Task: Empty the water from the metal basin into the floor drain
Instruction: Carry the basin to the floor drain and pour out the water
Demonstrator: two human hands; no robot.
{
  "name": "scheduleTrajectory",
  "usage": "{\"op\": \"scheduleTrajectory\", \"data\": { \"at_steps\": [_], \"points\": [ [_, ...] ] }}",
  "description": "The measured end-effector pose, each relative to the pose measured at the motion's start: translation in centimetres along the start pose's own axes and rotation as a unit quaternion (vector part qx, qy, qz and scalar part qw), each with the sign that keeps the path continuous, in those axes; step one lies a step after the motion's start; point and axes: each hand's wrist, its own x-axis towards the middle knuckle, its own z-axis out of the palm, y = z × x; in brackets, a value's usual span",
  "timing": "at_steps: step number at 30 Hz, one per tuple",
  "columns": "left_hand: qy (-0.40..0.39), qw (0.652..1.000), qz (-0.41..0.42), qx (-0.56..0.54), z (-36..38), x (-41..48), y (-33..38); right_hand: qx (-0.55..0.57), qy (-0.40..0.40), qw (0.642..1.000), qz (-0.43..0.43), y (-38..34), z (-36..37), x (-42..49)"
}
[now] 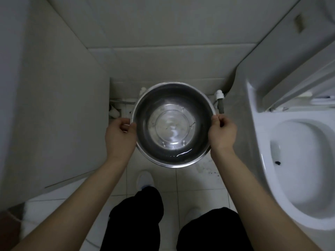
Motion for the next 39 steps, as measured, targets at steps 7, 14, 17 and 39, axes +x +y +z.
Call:
{"op": "scheduleTrajectory", "data": {
  "at_steps": [7,14,17,39],
  "points": [
    [-0.011,1.0,0.007,-0.005,3.8,2.7,-3.8,0.001,-0.001,1.0,-0.018,4.5,3.0,3.3],
    [-0.04,0.999,-0.004,-0.009,8.3,5.7,-8.9,-0.025,-0.007,0.999,-0.024,8.6,6.5,7.4],
    [-0.054,0.999,-0.004,-0.007,10.0,6.8,-10.3,-0.031,-0.013,0.999,-0.022,10.2,7.7,9.3],
    [-0.089,0.994,-0.022,-0.065,18.7,9.0,-18.9,-0.084,-0.015,0.995,-0.052,16.7,10.1,16.5]
  ]
}}
